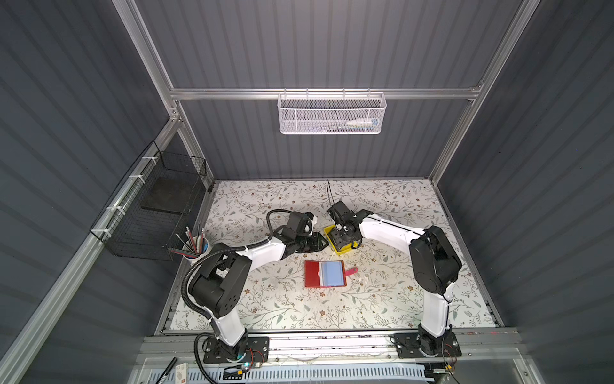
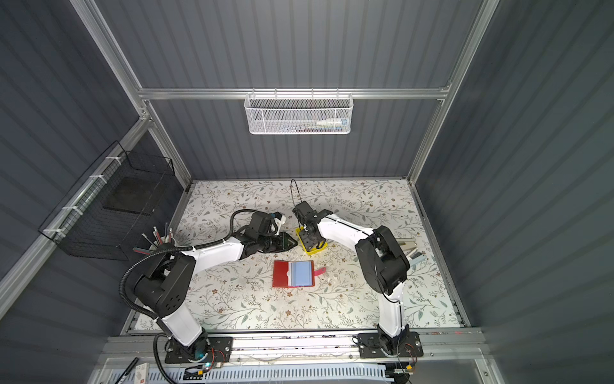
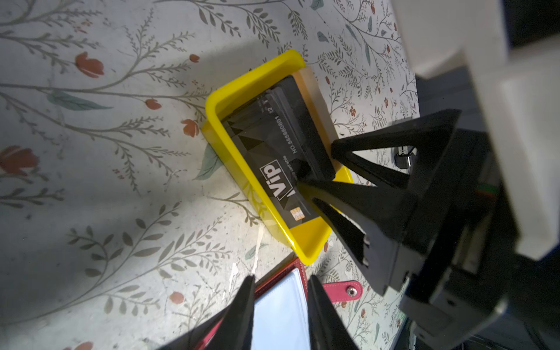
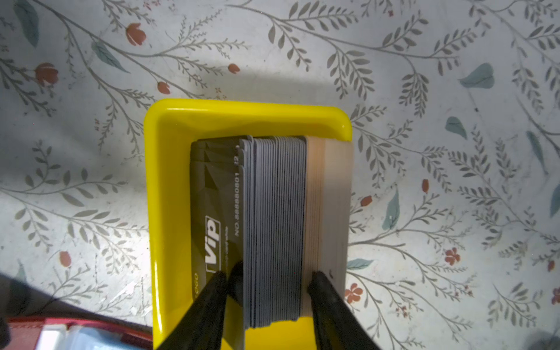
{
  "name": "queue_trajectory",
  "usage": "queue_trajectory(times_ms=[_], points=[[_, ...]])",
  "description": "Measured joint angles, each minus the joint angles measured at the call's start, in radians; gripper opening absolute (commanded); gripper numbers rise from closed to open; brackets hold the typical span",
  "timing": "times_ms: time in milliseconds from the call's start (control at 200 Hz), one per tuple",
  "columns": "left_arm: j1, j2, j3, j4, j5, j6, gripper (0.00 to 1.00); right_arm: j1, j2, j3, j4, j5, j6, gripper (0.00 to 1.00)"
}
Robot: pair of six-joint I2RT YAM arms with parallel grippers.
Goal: Insert credit cards into a card holder
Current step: Pick up the credit card from the storage box.
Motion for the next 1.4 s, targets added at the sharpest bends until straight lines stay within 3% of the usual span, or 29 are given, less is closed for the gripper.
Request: queue_trajectory(times_ms=[1036,1401], points=[[0.000,0.000,0.000,0.004,0.007,-0.004,0.31,0.006,0.000,0.023,-0.014,0.031,-0.068,0.12],[0.000,0.000,0.000,0.017,0.015,-0.007,0.31,0.006,0.000,0.028,-0.021,0.031,-0.074,0.05]])
